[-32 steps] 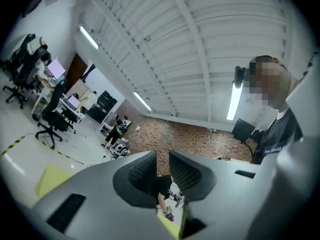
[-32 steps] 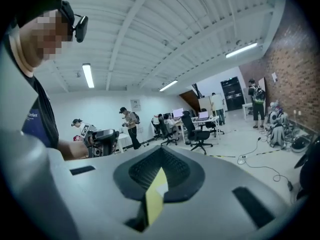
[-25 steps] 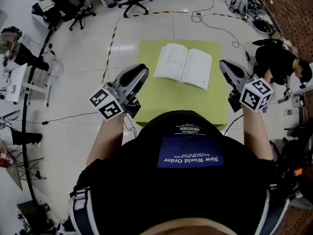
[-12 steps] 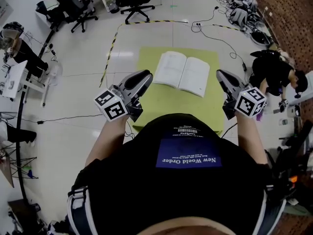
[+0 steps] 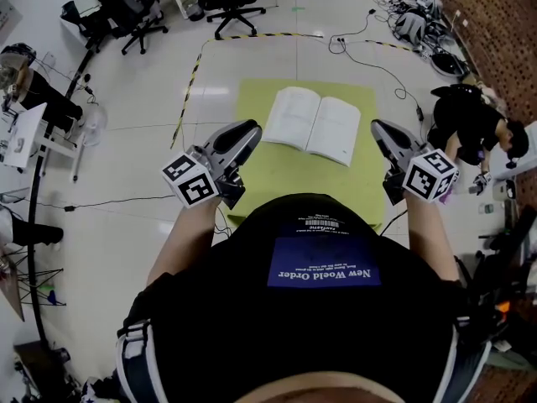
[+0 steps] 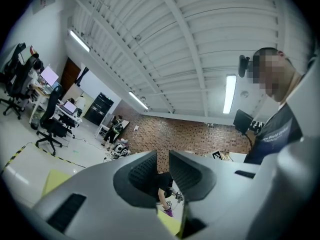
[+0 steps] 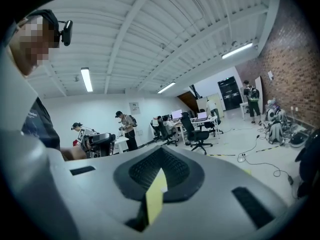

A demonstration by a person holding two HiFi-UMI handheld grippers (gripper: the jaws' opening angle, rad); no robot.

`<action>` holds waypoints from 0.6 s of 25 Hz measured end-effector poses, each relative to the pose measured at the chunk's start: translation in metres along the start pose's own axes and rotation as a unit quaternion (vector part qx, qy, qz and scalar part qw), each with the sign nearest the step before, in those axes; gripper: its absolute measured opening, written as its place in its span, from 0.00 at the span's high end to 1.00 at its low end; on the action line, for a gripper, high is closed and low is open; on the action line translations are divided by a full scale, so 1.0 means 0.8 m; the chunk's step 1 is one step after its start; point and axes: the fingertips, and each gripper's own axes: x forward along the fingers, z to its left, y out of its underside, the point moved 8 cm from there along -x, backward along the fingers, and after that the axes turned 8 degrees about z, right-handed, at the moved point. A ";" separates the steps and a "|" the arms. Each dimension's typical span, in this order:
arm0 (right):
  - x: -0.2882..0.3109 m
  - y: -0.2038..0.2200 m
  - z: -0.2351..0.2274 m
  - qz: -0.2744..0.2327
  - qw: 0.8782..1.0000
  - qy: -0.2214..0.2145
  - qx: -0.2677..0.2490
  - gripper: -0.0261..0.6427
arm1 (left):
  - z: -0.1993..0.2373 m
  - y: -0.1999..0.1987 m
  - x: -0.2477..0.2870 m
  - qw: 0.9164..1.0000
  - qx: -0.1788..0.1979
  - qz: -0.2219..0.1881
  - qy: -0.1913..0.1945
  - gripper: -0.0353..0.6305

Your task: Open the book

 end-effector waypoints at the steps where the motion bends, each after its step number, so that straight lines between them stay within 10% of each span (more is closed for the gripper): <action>1: -0.001 0.001 0.001 0.001 1.000 0.000 -0.002 0.98 | -0.001 0.001 0.000 1.000 0.000 0.001 0.001 0.83; 15: -0.008 0.029 0.010 0.001 1.000 -0.003 -0.018 0.98 | -0.006 0.028 -0.005 1.000 0.002 0.004 0.007 0.83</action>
